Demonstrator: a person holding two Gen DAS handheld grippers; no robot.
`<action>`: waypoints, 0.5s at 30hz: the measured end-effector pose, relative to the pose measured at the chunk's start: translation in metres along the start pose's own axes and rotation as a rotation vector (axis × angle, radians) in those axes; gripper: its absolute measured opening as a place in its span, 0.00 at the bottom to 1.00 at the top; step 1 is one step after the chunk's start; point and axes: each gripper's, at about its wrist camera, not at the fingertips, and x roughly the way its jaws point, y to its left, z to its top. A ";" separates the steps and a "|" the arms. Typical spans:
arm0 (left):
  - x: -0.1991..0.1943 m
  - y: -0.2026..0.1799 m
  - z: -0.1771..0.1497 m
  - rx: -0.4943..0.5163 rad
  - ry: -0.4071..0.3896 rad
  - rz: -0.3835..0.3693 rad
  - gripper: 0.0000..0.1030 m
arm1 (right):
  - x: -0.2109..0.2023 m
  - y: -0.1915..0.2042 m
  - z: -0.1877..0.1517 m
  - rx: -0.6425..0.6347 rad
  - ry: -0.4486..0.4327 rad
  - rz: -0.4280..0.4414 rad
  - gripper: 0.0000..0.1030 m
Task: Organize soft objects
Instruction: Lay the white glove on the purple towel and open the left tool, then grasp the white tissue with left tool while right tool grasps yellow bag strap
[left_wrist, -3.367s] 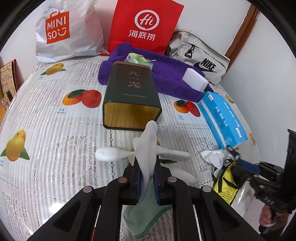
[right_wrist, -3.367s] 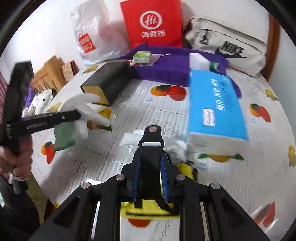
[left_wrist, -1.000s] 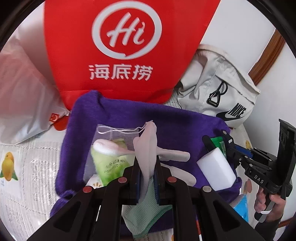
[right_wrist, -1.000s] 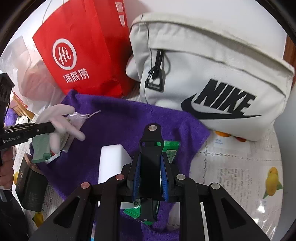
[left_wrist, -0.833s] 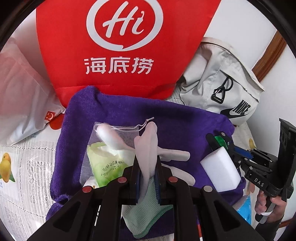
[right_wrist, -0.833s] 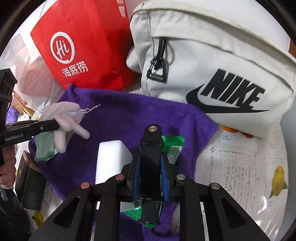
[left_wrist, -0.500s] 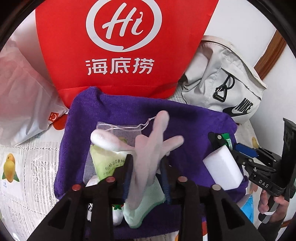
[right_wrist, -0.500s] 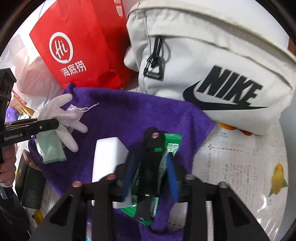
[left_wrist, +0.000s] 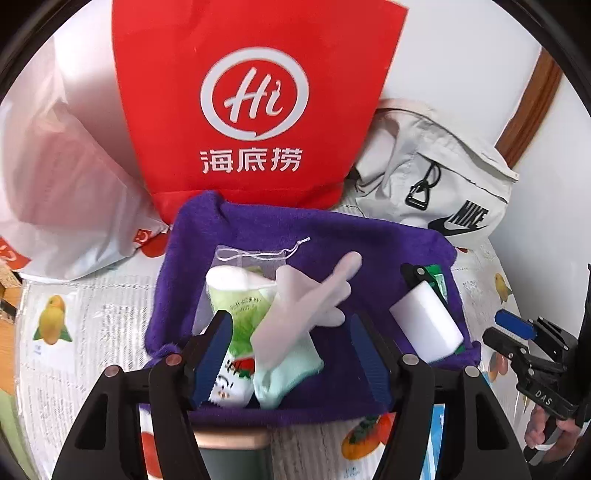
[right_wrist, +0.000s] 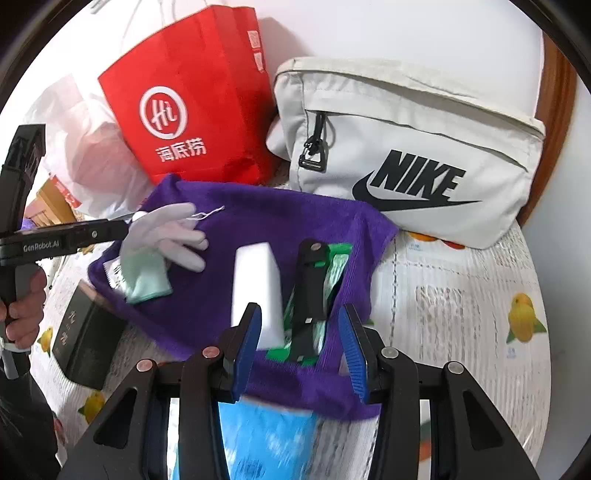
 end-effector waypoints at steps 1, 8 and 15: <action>-0.005 -0.001 -0.002 0.002 -0.003 0.002 0.62 | -0.004 0.003 -0.004 -0.002 -0.002 -0.001 0.42; -0.040 -0.006 -0.023 0.014 -0.035 0.009 0.63 | -0.032 0.017 -0.031 -0.004 -0.023 0.011 0.42; -0.075 -0.012 -0.062 0.019 -0.056 -0.002 0.62 | -0.071 0.034 -0.072 0.008 -0.045 0.026 0.42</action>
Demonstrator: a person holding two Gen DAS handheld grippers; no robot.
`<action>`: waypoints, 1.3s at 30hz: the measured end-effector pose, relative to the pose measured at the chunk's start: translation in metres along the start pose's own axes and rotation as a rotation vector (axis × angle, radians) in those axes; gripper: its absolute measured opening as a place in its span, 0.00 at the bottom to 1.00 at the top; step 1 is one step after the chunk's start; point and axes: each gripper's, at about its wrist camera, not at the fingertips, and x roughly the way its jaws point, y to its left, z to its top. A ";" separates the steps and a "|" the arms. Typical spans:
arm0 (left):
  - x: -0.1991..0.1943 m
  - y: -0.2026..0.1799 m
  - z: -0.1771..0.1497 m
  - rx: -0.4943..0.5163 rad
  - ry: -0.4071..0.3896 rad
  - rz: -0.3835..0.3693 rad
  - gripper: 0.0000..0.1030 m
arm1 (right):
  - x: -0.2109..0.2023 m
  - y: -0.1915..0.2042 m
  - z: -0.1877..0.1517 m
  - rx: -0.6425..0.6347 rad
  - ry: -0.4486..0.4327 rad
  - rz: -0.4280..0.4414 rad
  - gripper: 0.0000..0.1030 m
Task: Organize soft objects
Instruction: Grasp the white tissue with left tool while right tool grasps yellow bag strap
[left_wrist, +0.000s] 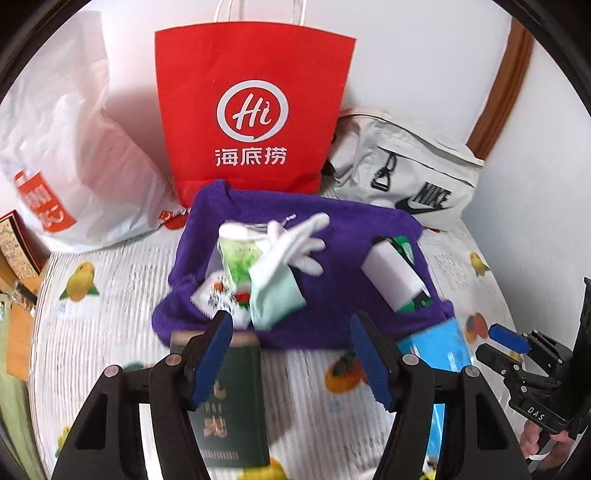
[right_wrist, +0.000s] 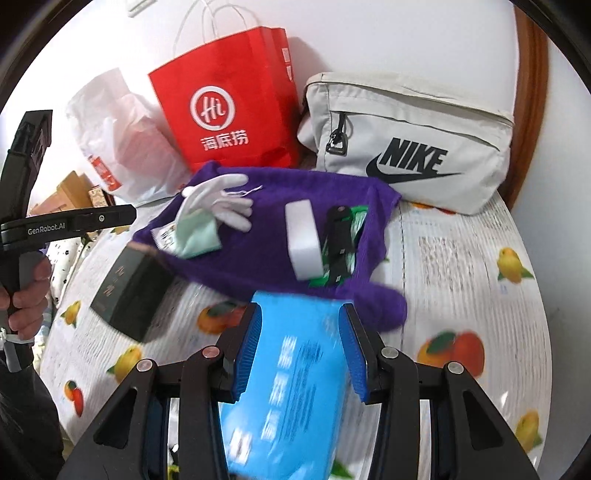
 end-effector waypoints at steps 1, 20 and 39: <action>-0.003 -0.002 -0.004 0.002 -0.001 0.000 0.62 | -0.005 0.002 -0.005 -0.001 -0.002 0.000 0.42; -0.031 -0.033 -0.123 0.044 0.059 -0.096 0.66 | -0.024 0.045 -0.153 0.003 0.102 0.074 0.60; 0.027 -0.101 -0.155 0.268 0.169 -0.206 0.66 | -0.022 0.039 -0.185 -0.039 0.097 0.117 0.29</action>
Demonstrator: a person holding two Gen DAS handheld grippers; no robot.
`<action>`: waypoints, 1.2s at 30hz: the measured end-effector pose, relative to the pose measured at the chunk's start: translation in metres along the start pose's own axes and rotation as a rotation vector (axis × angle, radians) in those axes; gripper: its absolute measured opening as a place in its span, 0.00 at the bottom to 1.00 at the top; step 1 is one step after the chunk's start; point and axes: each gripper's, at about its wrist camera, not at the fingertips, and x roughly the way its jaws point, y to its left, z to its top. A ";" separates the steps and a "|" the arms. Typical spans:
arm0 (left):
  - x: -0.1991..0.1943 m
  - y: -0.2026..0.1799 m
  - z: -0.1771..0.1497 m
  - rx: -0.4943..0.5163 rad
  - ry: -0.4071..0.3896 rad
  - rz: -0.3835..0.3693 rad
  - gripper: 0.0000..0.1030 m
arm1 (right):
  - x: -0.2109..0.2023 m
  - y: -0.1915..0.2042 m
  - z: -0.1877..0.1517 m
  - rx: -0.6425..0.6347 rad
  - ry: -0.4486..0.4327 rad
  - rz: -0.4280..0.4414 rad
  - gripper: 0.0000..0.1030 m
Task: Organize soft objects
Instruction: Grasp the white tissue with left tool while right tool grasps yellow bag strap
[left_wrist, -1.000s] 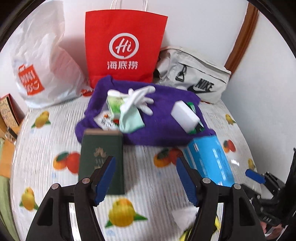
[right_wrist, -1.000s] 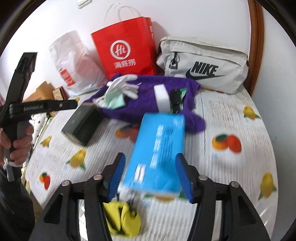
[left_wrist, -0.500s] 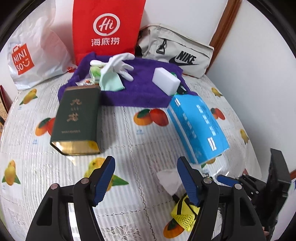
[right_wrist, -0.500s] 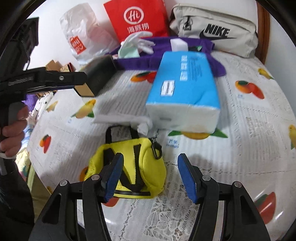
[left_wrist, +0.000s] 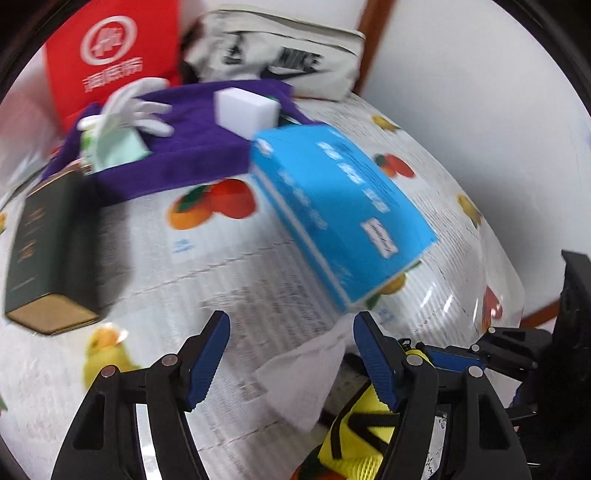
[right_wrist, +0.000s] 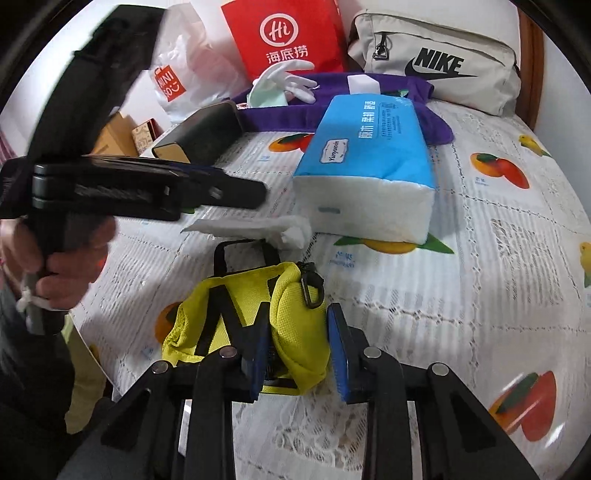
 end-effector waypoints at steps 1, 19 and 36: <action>0.005 -0.005 0.000 0.020 0.012 -0.020 0.66 | -0.001 -0.001 -0.001 0.005 0.001 0.001 0.29; 0.026 -0.022 -0.012 0.147 0.011 -0.061 0.20 | 0.003 -0.003 -0.003 0.024 0.002 0.004 0.29; -0.034 0.108 -0.075 -0.190 -0.066 0.217 0.21 | 0.009 -0.022 0.009 0.097 0.002 -0.096 0.33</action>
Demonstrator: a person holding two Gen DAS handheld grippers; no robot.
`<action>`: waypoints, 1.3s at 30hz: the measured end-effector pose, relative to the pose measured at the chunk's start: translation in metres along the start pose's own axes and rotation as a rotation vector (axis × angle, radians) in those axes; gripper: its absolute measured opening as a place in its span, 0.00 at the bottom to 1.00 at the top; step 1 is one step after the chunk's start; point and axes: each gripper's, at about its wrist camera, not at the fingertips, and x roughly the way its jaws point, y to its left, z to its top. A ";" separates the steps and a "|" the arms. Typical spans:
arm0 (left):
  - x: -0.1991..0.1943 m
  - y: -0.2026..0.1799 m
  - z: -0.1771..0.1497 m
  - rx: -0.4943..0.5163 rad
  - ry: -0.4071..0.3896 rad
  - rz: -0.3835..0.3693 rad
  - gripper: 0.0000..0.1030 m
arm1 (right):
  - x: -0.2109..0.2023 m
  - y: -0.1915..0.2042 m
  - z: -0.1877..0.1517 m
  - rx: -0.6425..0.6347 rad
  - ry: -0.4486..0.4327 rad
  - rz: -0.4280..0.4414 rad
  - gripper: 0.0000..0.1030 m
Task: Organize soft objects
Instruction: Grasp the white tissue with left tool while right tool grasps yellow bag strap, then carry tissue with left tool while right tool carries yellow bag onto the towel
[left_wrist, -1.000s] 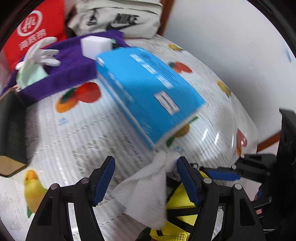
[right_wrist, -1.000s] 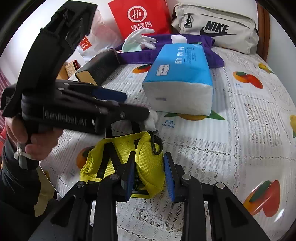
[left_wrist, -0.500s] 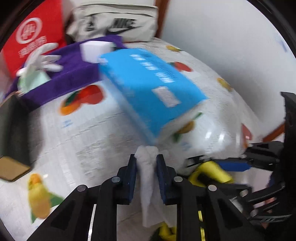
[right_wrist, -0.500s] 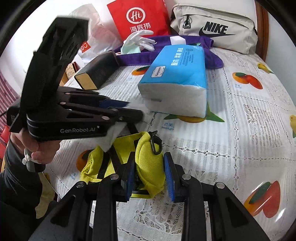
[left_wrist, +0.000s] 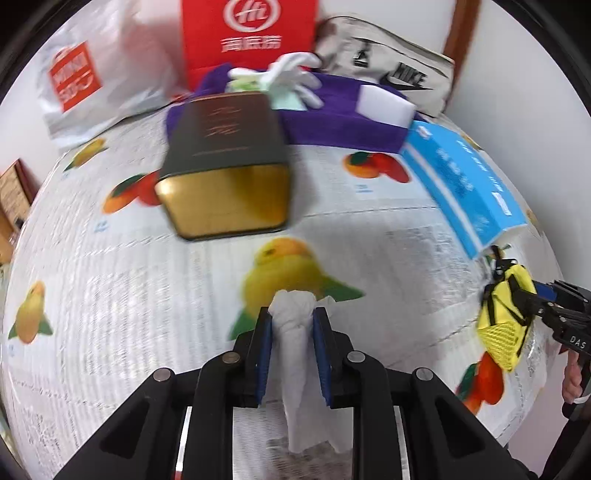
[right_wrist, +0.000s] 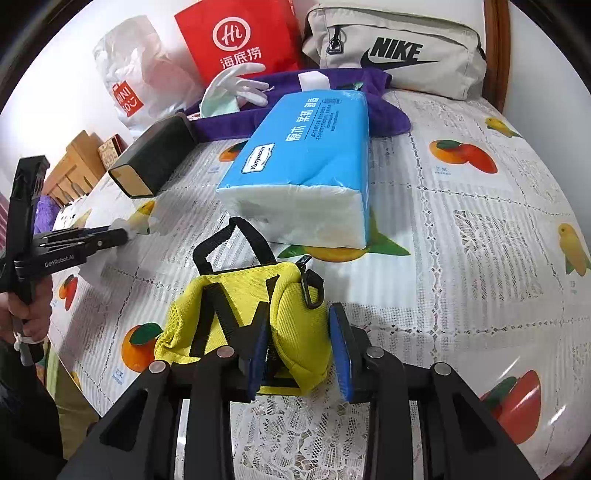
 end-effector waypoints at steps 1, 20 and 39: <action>0.000 0.003 -0.001 -0.008 -0.005 0.000 0.23 | 0.001 0.000 0.001 0.006 0.000 0.000 0.34; -0.006 0.012 0.002 -0.084 -0.050 -0.035 0.20 | -0.007 0.014 0.002 -0.008 -0.022 0.010 0.27; -0.067 0.026 0.049 -0.108 -0.191 0.001 0.20 | -0.064 0.049 0.054 -0.088 -0.139 0.123 0.26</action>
